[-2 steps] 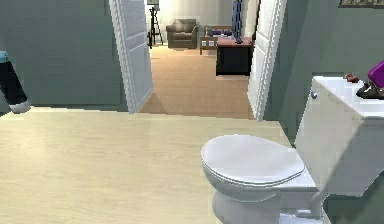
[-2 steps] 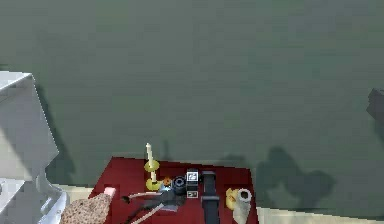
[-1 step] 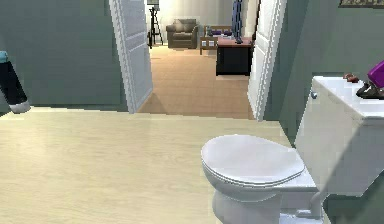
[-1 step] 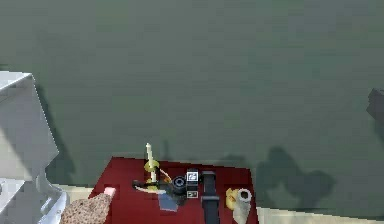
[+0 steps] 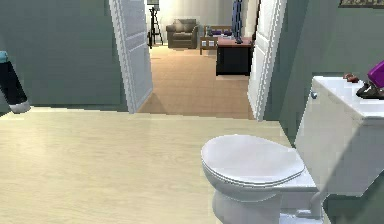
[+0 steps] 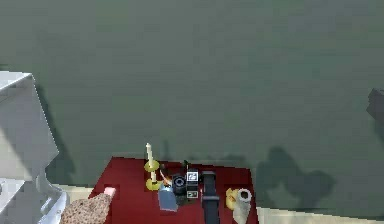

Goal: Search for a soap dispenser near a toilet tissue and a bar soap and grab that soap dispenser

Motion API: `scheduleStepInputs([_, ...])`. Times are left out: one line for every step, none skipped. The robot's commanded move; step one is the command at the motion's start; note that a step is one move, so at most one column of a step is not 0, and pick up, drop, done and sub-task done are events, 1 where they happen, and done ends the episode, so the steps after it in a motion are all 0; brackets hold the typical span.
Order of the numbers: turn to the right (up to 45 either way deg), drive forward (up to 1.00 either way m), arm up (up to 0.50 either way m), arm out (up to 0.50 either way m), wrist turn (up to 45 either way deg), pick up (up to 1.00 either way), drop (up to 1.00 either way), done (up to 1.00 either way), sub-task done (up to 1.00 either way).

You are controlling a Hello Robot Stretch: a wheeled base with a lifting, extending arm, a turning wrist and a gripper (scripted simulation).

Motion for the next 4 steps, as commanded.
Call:
scheduleStepInputs([0.0,0.0,-0.3,0.0,0.0,0.0,0.0,0.0,0.0])
scheduleStepInputs([0.0,0.0,0.0,0.0,0.0,1.0,0.0,0.0,0.0])
scheduleStepInputs([0.0,0.0,0.1,0.0,0.0,0.0,0.0,0.0,0.0])
scheduleStepInputs([0.0,0.0,0.0,0.0,0.0,0.0,0.0,1.0,0.0])
